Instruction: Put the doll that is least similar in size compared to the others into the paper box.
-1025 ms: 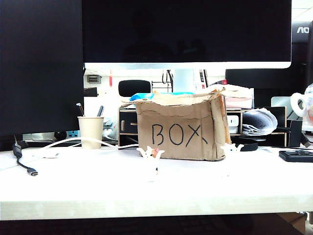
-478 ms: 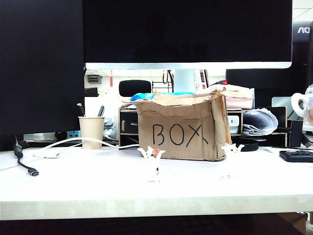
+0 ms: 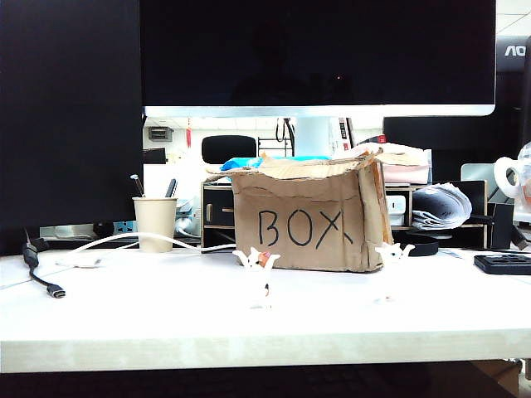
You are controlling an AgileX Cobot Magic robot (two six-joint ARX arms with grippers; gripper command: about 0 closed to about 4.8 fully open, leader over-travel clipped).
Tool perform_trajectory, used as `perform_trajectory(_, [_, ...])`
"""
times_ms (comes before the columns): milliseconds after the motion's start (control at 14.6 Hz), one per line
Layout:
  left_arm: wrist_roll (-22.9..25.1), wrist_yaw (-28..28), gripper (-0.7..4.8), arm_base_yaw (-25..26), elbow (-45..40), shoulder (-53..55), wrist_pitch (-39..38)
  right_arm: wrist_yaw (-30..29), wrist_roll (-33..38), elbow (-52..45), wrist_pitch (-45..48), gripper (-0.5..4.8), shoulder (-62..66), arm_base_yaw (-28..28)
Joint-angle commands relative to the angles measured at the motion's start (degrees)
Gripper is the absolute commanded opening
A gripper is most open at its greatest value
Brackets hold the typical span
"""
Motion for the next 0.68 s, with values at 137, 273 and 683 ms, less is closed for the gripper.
perform_trajectory(137, [0.2,0.2,-0.05,0.1,0.1,0.0,0.7,-0.1,0.3,0.1,1.0,-0.05,-0.2,-1.4])
perform_trajectory(273, [0.2,0.2,-0.05,0.1,0.0,0.0,0.7,0.0,0.3,-0.2,0.5,-0.05,-0.7,-4.2])
perform_trajectory(683, [0.2,0.2,-0.05,0.1,0.1,0.0,0.7,0.2,0.4,-3.3,6.8,-0.05,-7.0,-9.3])
